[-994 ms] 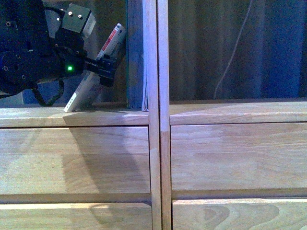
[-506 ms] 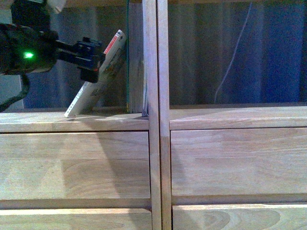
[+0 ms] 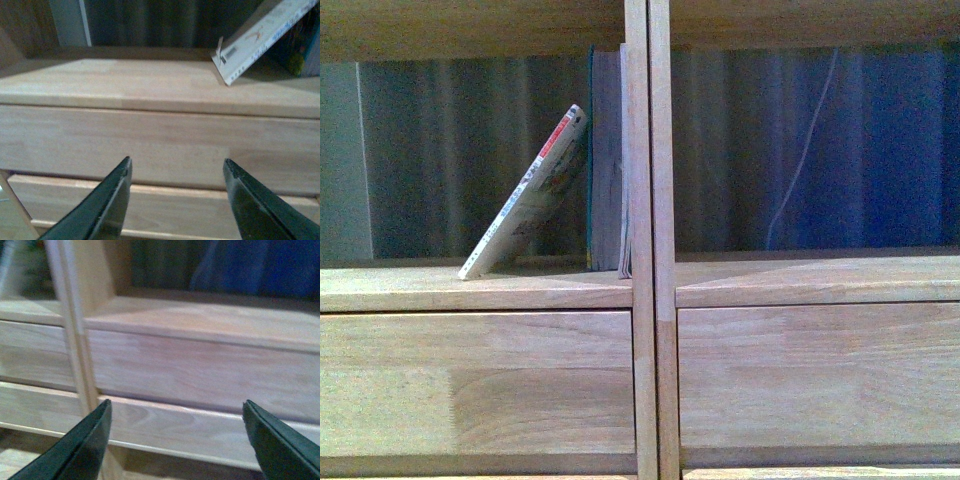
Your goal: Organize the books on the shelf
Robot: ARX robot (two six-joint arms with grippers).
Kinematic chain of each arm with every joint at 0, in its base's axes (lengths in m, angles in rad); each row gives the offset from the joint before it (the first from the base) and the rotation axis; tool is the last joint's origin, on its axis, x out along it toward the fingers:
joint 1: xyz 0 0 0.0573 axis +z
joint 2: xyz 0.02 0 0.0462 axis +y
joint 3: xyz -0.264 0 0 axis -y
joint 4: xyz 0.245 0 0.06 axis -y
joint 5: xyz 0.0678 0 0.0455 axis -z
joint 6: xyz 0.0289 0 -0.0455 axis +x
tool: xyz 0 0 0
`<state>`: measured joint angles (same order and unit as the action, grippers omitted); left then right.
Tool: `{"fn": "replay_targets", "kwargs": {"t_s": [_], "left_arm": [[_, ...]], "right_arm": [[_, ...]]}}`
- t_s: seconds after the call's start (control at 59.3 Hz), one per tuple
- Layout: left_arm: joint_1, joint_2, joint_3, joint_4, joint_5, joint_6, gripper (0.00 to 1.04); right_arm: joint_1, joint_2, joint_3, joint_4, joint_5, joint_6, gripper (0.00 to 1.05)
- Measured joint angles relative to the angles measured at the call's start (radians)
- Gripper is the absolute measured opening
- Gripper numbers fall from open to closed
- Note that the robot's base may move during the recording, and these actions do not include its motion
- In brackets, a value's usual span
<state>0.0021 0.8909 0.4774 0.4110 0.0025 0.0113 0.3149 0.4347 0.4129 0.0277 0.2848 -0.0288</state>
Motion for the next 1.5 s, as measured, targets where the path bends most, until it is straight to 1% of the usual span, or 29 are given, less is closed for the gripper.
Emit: {"fn": "replay_targets", "kwargs": {"t_s": [0.034, 0.135, 0.219, 0.287, 0.32, 0.337, 0.371, 0.404, 0.438, 0.489, 0.539, 0.59, 1.079, 1.18, 1.5], "left_arm": [[0.000, -0.014, -0.029, 0.010, 0.000, -0.002, 0.43], [-0.001, -0.092, -0.140, 0.049, 0.000, -0.003, 0.16], [0.000, -0.125, -0.187, 0.059, -0.003, -0.009, 0.02], [-0.001, -0.167, -0.237, 0.065, -0.002, -0.009, 0.03], [-0.001, -0.185, -0.256, 0.066, -0.002, -0.009, 0.03], [-0.001, -0.190, -0.260, 0.066, -0.002, -0.009, 0.03], [-0.001, -0.208, -0.278, 0.066, -0.003, -0.009, 0.03], [-0.001, -0.221, -0.289, 0.066, -0.002, -0.009, 0.03], [-0.001, -0.238, -0.303, 0.065, -0.002, -0.009, 0.03], [-0.001, -0.260, -0.320, 0.063, -0.002, -0.009, 0.03], [-0.001, -0.282, -0.335, 0.057, -0.002, -0.009, 0.03], [-0.001, -0.303, -0.349, 0.048, -0.003, -0.009, 0.03], [-0.001, -0.526, -0.433, -0.089, -0.002, -0.009, 0.03], [-0.001, -0.556, -0.466, -0.077, -0.003, -0.009, 0.03], [-0.002, -0.658, -0.466, -0.177, -0.003, -0.009, 0.03]], "right_arm": [[-0.015, -0.014, -0.022, 0.002, -0.002, 0.006, 0.68], [-0.092, -0.086, -0.123, 0.025, -0.077, 0.014, 0.42], [-0.125, -0.113, -0.161, 0.033, -0.106, 0.014, 0.28], [-0.161, -0.147, -0.205, 0.040, -0.139, 0.015, 0.10], [-0.174, -0.159, -0.220, 0.044, -0.151, 0.015, 0.04], [-0.181, -0.163, -0.224, 0.044, -0.161, 0.014, 0.02], [-0.225, -0.176, -0.238, 0.044, -0.233, 0.017, 0.03], [-0.260, -0.184, -0.248, 0.044, -0.264, 0.017, 0.03], [-0.293, -0.198, -0.260, 0.045, -0.274, 0.018, 0.03], [-0.307, -0.230, -0.269, 0.025, -0.277, 0.018, 0.03], [-0.309, -0.279, -0.279, -0.030, -0.280, 0.018, 0.03], [-0.309, -0.316, -0.298, -0.044, -0.282, 0.018, 0.03], [-0.312, -0.386, -0.365, -0.035, -0.285, 0.018, 0.03], [-0.312, -0.412, -0.390, -0.032, -0.285, 0.018, 0.03], [-0.312, -0.427, -0.399, -0.030, -0.285, 0.019, 0.03]]}}
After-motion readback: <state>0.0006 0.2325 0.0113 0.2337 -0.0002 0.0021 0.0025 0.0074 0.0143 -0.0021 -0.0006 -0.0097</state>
